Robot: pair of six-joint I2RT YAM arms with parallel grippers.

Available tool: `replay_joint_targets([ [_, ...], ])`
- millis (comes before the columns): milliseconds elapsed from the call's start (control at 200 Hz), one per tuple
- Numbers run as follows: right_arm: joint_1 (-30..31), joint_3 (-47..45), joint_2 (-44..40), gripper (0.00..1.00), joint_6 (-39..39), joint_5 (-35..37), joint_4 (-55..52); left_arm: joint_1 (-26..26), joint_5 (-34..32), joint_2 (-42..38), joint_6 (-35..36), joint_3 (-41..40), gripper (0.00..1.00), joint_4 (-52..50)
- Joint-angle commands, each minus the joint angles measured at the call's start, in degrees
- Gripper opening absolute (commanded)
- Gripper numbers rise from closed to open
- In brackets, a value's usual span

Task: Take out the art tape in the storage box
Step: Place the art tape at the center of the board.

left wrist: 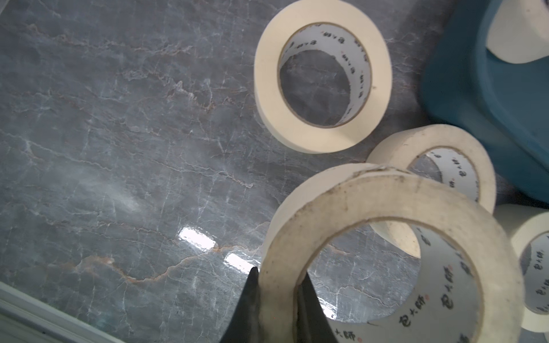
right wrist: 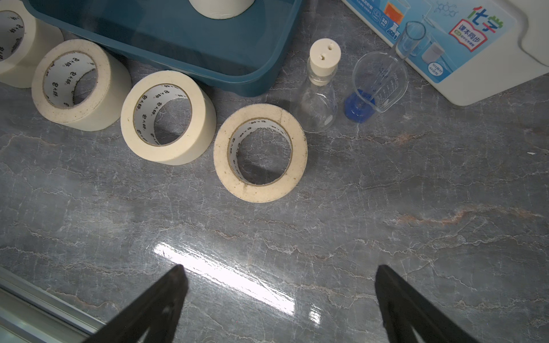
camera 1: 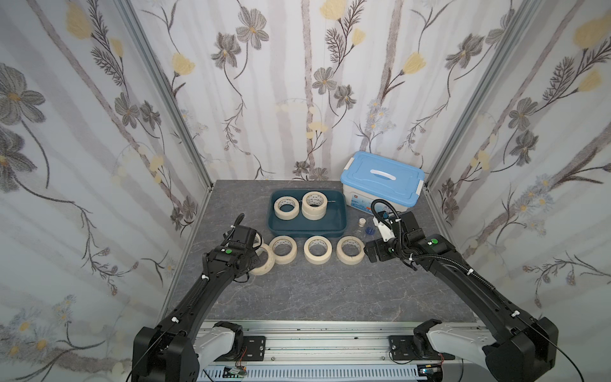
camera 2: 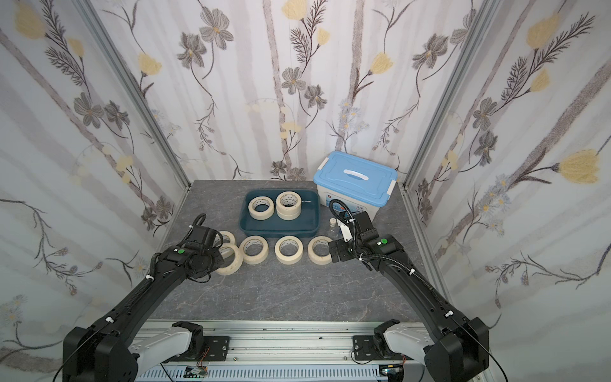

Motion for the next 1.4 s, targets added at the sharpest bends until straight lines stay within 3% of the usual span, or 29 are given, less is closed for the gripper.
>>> replay_joint_targets([
  [0, -0.2, 0.1, -0.4, 1.0, -0.5, 0.1, 0.3, 1.4, -1.6, -0.2, -5.0, -1.8, 0.09, -1.4],
  [435, -0.7, 0.9, 0.7, 1.0, -0.4, 0.2, 0.4, 5.4, -2.0, -0.6, -8.5, -7.7, 0.05, -0.5],
  [829, -0.8, 0.6, 0.8, 1.0, -0.4, 0.1, 0.4, 6.7, -5.6, 4.6, -7.6, -8.0, 0.06, 4.5],
  [1144, -0.9, 0.5, 1.1, 1.0, -0.2, 0.0, 0.4, 6.8, -3.6, 5.8, -5.5, -9.1, 0.3, 7.1],
  [1249, -0.9, 0.4, 1.0, 1.0, -0.2, 0.0, 0.4, 6.8, -4.2, 6.0, -5.1, -9.2, 0.33, 7.0],
  [1329, -0.9, 0.5, 0.8, 1.0, -0.2, 0.0, 0.4, 6.9, -4.9, 5.7, -4.8, -8.7, 0.45, 6.4],
  [1394, -0.9, 0.5, 0.7, 1.0, -0.2, 0.0, 0.5, 6.9, -5.3, 5.1, -4.1, -8.0, 0.49, 5.9],
])
